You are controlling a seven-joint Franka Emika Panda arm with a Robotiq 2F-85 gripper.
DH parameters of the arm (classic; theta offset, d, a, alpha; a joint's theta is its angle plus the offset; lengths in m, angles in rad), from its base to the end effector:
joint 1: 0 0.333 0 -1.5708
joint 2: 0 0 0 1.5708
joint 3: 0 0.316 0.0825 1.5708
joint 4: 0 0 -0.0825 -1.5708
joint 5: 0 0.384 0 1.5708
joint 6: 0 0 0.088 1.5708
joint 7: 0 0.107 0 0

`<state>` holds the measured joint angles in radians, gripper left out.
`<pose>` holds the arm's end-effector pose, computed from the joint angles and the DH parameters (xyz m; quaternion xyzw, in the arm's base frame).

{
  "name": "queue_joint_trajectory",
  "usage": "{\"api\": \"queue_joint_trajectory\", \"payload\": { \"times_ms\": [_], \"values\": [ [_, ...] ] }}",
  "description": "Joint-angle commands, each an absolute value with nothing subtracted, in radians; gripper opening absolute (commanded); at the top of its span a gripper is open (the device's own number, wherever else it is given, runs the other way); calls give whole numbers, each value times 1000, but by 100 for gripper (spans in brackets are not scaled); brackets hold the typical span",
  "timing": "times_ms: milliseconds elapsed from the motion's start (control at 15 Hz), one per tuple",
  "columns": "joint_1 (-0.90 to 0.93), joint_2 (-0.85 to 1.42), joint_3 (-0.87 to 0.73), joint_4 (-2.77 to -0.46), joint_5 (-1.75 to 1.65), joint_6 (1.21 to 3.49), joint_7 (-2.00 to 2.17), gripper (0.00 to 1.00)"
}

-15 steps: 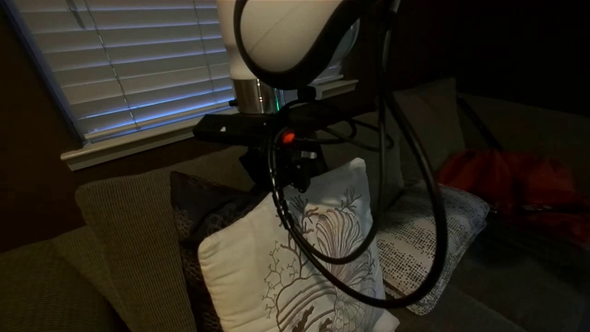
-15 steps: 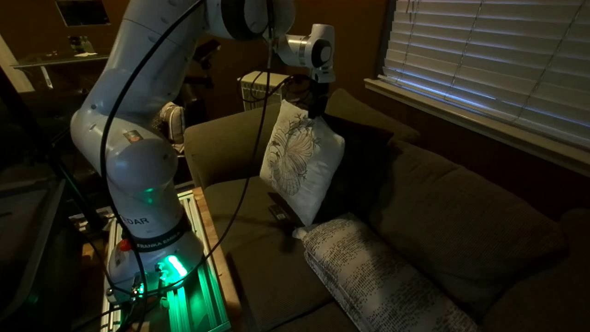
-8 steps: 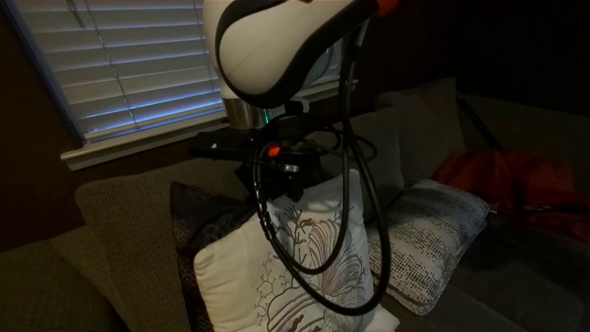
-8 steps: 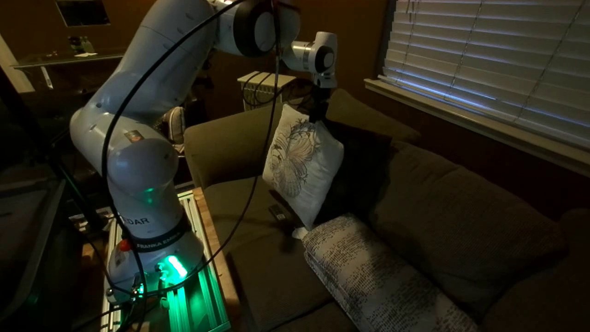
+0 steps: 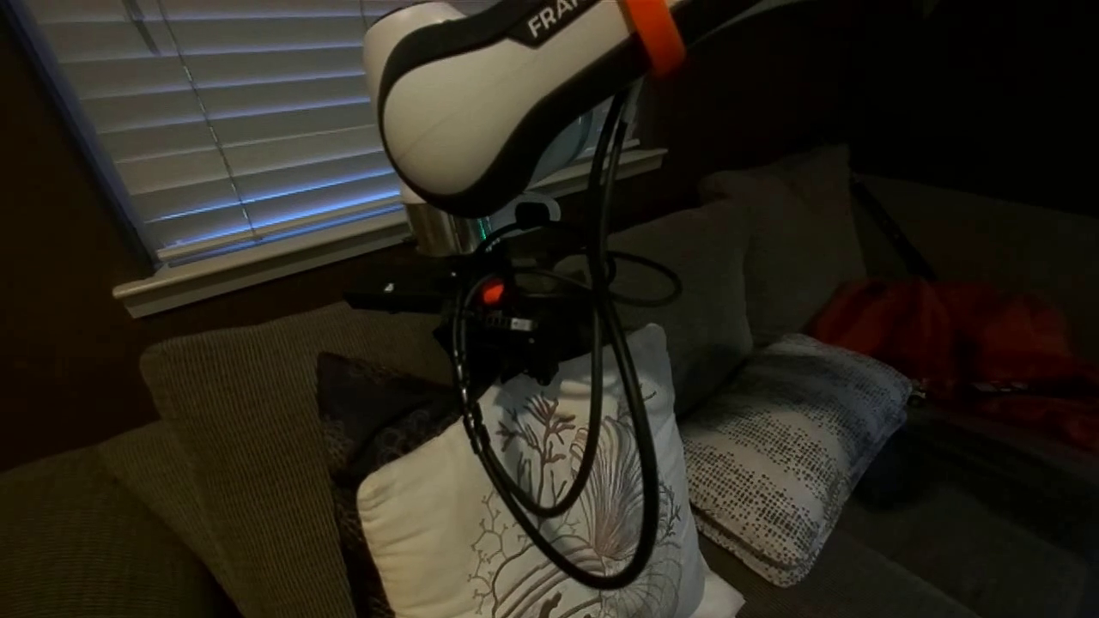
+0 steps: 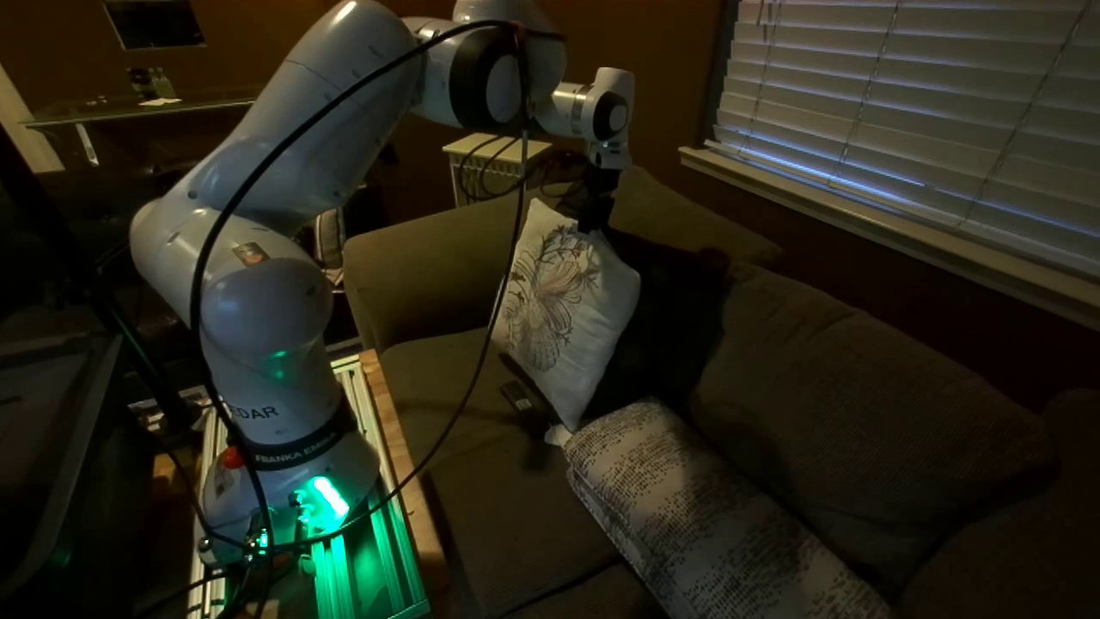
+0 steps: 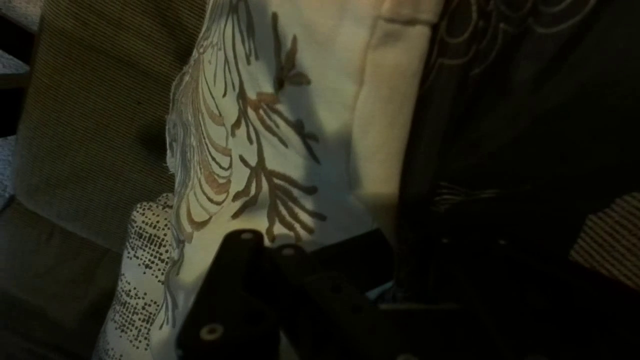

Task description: Move the black and white pillow to the left

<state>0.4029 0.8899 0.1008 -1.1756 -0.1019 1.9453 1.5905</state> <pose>0.6694 0.3372 0.2432 0.8571 -0.5118 -0.0237 0.0533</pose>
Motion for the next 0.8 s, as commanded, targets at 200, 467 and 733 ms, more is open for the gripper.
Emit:
{"api": "queue_joint_trajectory", "payload": {
  "times_ms": [200, 467, 733],
  "values": [
    [417, 949, 87, -999, -64, 1806, 1581, 6],
    [418, 970, 85, -929, -62, 1748, 1580, 45],
    [420, 984, 82, -843, -62, 1688, 1585, 73]
  ]
}}
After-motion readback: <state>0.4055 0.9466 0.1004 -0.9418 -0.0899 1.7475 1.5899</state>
